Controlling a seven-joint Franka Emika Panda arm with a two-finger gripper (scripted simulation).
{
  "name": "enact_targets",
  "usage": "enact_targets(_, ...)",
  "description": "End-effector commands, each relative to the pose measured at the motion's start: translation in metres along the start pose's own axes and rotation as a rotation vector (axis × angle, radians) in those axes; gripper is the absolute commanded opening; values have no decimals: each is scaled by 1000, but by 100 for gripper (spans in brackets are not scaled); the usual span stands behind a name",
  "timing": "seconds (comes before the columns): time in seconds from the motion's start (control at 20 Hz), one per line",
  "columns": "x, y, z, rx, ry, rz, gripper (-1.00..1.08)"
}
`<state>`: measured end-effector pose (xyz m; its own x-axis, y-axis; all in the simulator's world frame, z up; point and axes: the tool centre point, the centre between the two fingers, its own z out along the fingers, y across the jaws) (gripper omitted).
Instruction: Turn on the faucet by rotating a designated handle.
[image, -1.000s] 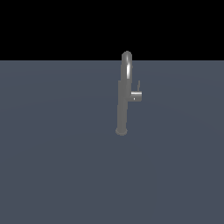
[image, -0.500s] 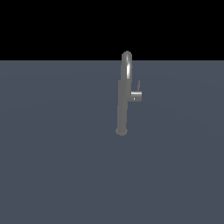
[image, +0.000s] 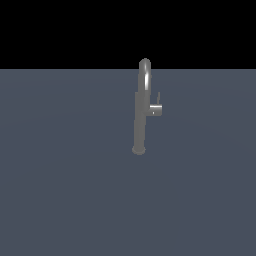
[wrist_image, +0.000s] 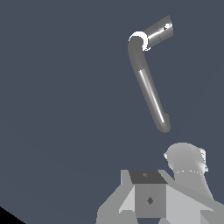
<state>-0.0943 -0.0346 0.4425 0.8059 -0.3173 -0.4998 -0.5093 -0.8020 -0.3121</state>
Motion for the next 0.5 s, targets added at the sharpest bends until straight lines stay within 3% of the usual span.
enact_targets(0.0,16,0,0,46,-42,44,-100)
enact_targets(0.45,77,6,8,221,-202,215,-100)
